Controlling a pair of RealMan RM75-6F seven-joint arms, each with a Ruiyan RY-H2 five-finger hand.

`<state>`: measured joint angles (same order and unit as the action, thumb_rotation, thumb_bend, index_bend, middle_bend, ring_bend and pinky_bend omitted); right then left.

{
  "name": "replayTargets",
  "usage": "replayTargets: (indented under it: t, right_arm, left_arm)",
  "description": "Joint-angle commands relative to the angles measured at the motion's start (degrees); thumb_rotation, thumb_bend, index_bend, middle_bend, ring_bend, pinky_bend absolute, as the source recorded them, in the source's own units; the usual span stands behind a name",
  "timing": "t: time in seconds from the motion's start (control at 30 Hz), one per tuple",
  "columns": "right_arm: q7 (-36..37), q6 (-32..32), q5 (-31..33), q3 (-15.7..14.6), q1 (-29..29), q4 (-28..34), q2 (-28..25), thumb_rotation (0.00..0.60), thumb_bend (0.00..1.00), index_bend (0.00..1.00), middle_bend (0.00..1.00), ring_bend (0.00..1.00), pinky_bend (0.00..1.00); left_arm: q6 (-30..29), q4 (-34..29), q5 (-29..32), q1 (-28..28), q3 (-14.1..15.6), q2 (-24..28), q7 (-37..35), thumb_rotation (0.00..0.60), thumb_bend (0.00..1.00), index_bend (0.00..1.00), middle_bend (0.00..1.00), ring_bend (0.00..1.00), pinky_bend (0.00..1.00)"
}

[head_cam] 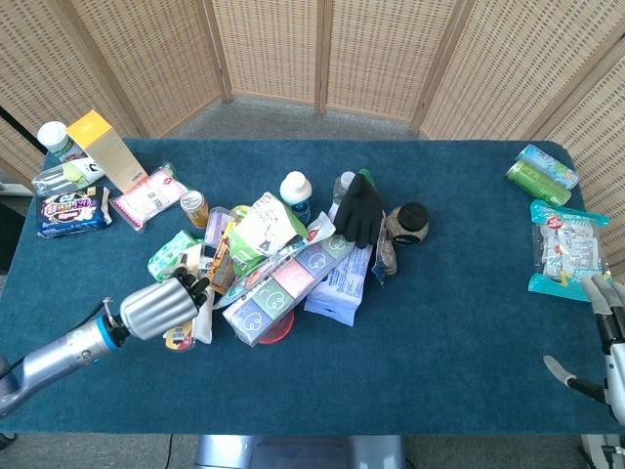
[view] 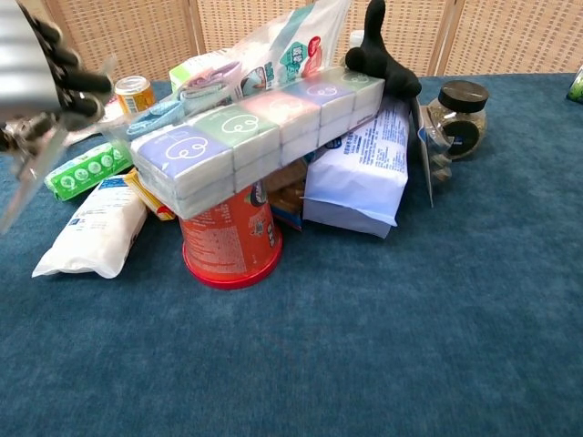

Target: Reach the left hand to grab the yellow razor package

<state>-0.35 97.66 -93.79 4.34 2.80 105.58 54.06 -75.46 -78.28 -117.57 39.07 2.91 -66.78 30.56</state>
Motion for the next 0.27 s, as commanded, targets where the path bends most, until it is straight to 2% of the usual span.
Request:
replayTargets:
  t: [0.03,0.27]
  right_arm:
    - [-0.20,-0.01,0.01,0.01,0.01,0.03,0.03,0.600,0.00,0.00,0.00,0.00,0.00]
    - [-0.45,-0.26,-0.01,-0.05,-0.07,0.17,0.11,0.600,0.00,0.00,0.00,0.00,0.00]
  left_arm:
    - [-2.37,-4.41,0.17,-0.21,-1.75,4.09,0.68,0.600,0.00,0.69,0.47,0.63,0.66]
    - [-3.56,-9.91,1.12,-0.40,-4.37,9.63,1.66,0.600,0.00,0.68,0.47,0.62,0.66]
